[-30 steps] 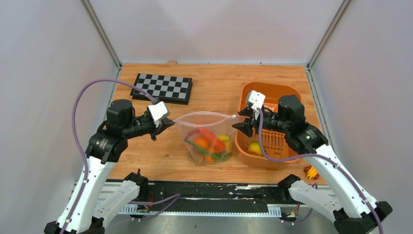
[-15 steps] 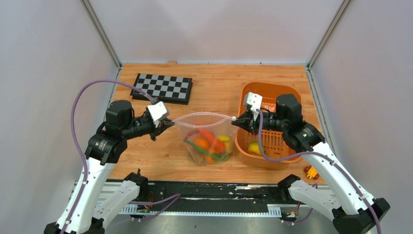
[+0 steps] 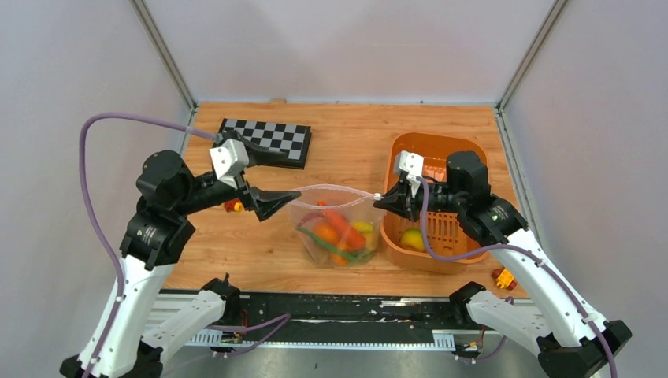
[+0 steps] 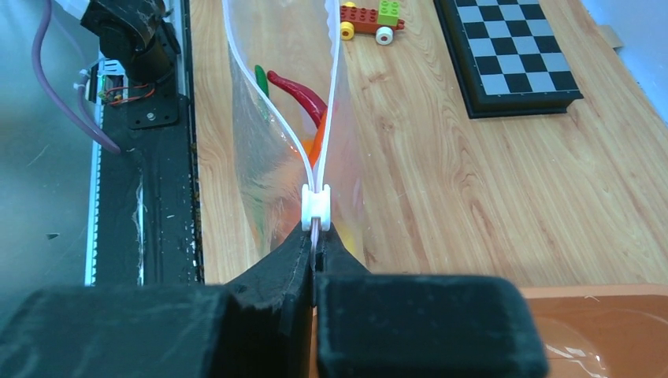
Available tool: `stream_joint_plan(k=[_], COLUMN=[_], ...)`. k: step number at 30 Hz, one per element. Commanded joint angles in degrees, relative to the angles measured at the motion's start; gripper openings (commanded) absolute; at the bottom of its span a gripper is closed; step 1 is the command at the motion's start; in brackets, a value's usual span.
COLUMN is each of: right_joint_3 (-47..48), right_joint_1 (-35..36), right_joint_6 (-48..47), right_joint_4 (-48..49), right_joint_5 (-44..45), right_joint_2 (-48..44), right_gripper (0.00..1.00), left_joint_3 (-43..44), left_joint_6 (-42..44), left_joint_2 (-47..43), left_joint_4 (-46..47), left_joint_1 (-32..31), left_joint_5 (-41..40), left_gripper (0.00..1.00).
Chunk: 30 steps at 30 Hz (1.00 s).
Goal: Place the food in the zip-top bag and seal the zipper
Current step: Zip the zipper food storage bag at the center of the board.
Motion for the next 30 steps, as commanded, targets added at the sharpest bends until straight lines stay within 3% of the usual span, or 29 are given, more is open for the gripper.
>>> stream_joint_plan(k=[1,4,8,11,15,21,24,27,30], right_joint_3=[3.45,3.46,3.58,3.43,3.57,3.89,4.13,4.23,4.17], right_joint_1=[-0.16,-0.07,-0.11,-0.07,-0.13,-0.11,-0.06,-0.12,-0.06], right_joint_6=[0.63,1.36,1.47,1.55,1.6,1.59,1.55,1.55,1.55], right_joint_4=[-0.4,-0.69,-1.49,-1.6,-2.19,-2.33,-2.43,-2.51,-2.56], right_joint_5=[-4.18,-4.97,-5.69,-6.7,-7.05,-6.96,-6.8,-6.71,-6.51], right_joint_2=[0.17,0.24,-0.18,-0.69,-1.03,-1.54,-1.66,-1.61,-1.48], right_gripper=[0.0,0.0,0.0,0.0,0.0,0.0,0.0,0.0,0.0], left_joint_3=[4.59,7.66,7.11,7.08,10.42,12.14,10.82,8.86,7.02], left_joint_6=[-1.4,4.1,5.69,8.59,10.4,12.11,11.44,10.7,9.84], left_joint_2=[4.65,9.73,13.5,16.44,22.63,28.04,28.59,27.72,26.56], left_joint_4=[4.26,-1.61,1.29,2.54,0.67,0.37,1.83,4.1,6.5], left_joint_1=[-11.68,-21.9,-26.69,-29.54,-31.71,-34.76,-35.1,-35.21,-35.21], left_joint_5=[-2.56,-12.01,-14.81,-16.34,-17.0,-17.52,-17.24,-17.41,-17.12], left_gripper=[0.93,0.96,1.0,0.88,0.84,0.65,0.61,0.51,0.5])
